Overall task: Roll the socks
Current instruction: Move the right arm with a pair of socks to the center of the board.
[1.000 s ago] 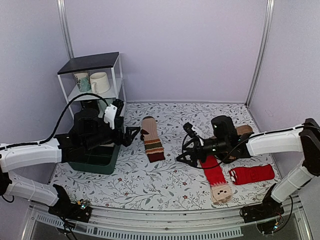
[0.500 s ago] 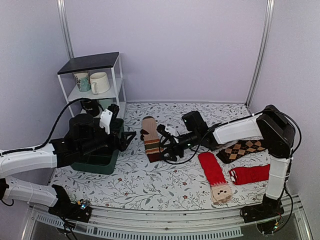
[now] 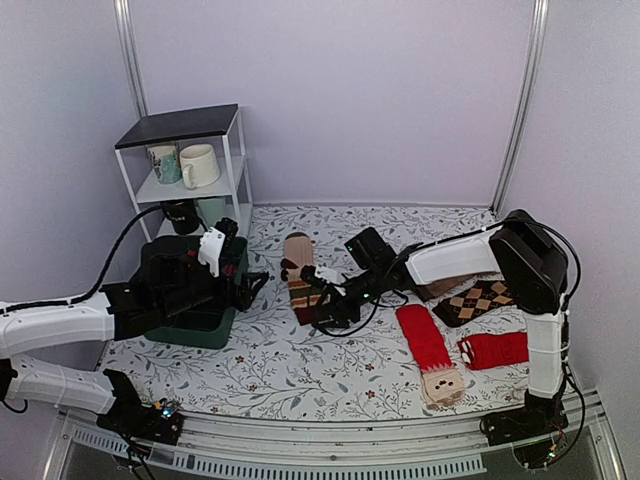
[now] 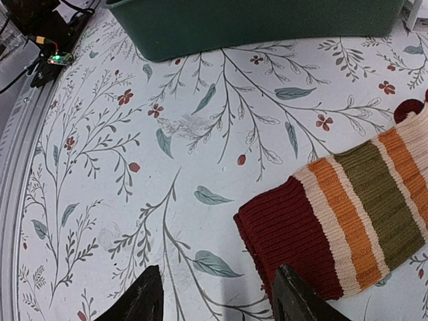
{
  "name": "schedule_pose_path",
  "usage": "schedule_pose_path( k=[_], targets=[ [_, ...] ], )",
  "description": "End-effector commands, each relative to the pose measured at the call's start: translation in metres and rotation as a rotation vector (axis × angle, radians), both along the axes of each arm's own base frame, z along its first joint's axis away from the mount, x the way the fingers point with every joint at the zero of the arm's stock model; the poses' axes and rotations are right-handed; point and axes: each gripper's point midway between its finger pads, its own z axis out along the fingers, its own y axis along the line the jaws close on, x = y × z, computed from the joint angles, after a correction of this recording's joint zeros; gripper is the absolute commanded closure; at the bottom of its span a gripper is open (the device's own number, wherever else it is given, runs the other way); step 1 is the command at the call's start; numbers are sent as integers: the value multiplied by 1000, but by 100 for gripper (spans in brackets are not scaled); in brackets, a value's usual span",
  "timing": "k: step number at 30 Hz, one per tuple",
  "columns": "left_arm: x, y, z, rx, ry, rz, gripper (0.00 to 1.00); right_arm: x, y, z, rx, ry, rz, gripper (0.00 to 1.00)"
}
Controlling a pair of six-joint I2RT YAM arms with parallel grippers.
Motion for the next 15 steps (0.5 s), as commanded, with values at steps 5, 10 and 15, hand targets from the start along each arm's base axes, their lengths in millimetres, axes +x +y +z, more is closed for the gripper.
schedule_pose_path(
  k=[5,10,15],
  targets=[
    [-4,5,0,-14,-6,11,1,19,-2,-30,-106,-35,-79,47],
    [-7,6,2,-21,-10,7,1,25,-2,-35,-115,-50,-93,47],
    [-7,9,3,-21,-10,13,1,15,-13,-52,-172,-31,-109,50]
  ],
)
